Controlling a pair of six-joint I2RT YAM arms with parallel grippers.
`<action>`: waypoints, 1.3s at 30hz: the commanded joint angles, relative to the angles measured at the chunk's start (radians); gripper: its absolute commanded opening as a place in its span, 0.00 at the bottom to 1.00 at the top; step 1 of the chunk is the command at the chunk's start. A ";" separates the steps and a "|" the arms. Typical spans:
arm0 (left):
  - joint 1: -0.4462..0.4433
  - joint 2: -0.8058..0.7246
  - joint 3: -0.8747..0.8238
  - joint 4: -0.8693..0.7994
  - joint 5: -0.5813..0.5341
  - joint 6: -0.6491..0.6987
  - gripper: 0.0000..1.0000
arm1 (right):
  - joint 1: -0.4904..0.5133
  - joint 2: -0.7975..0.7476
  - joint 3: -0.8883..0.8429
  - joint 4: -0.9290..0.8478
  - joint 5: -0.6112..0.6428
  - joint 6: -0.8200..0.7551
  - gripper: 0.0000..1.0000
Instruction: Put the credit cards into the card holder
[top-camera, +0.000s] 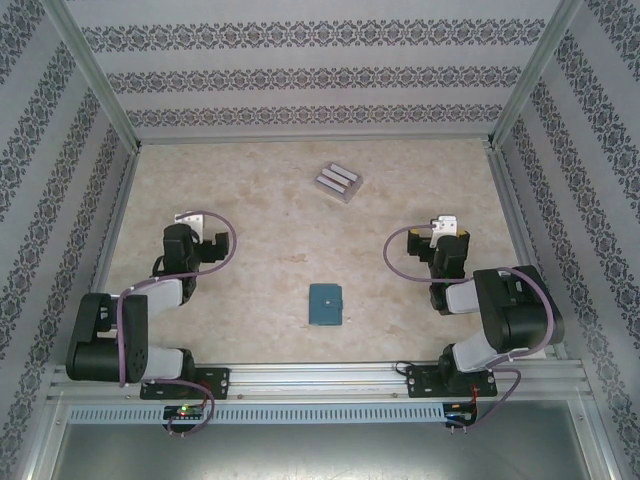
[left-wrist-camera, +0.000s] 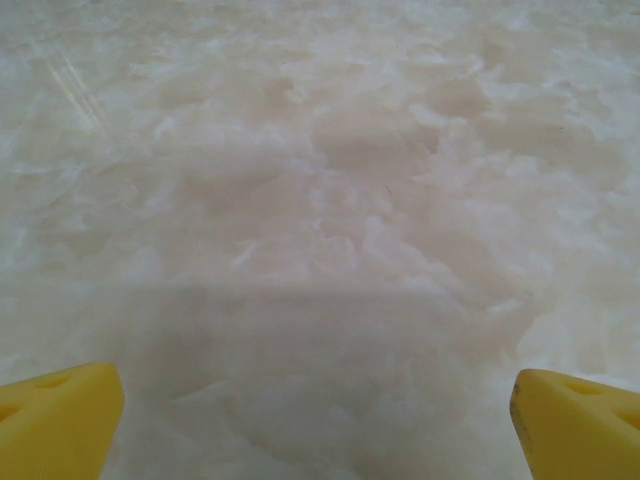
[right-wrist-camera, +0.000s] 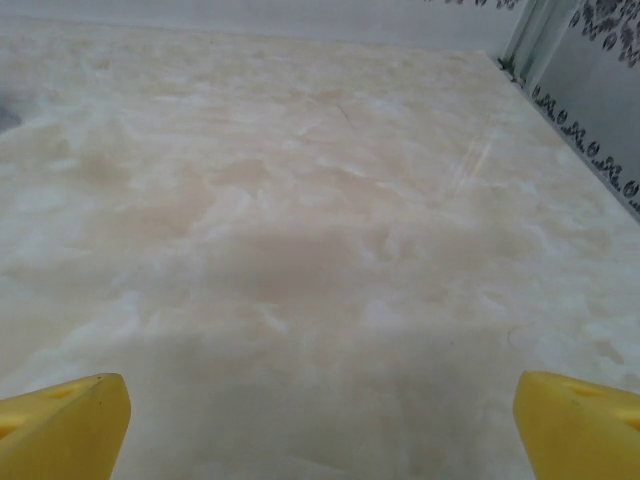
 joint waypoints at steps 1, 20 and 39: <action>0.018 0.051 0.082 0.028 0.071 0.018 1.00 | 0.000 0.002 0.057 0.054 -0.065 0.017 0.98; -0.018 0.192 -0.020 0.385 -0.074 -0.046 1.00 | -0.003 -0.013 0.084 -0.044 0.052 0.063 0.98; -0.022 0.185 0.017 0.299 0.009 -0.009 1.00 | -0.004 -0.011 0.112 -0.051 0.050 0.063 0.98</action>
